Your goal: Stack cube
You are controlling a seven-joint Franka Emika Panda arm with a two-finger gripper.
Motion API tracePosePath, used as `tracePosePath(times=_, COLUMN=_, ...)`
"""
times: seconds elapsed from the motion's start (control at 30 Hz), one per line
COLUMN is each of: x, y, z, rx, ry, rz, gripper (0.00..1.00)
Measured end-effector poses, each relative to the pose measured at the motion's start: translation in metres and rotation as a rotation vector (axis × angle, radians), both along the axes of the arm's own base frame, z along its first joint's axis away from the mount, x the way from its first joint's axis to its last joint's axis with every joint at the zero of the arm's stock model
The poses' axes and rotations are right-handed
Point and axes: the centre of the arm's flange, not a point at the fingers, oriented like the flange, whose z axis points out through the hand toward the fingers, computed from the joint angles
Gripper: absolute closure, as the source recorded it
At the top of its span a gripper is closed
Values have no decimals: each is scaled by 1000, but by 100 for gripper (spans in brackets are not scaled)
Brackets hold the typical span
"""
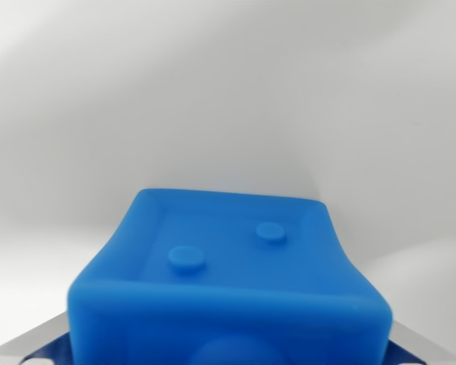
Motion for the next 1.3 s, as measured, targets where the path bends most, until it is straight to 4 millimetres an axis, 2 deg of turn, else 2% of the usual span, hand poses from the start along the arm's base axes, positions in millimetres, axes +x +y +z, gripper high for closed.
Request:
tracePosePath(times=0.5, x=1, y=0, z=7, rx=1, ry=-4, rz=0, gripper=100)
tracePosePath(times=0.83, x=1, y=0, z=23, rx=2, ry=-5, rz=0, gripper=100)
tracePosePath(times=1.3, x=2, y=0, z=56, rx=2, ry=-6, rz=0, gripper=100)
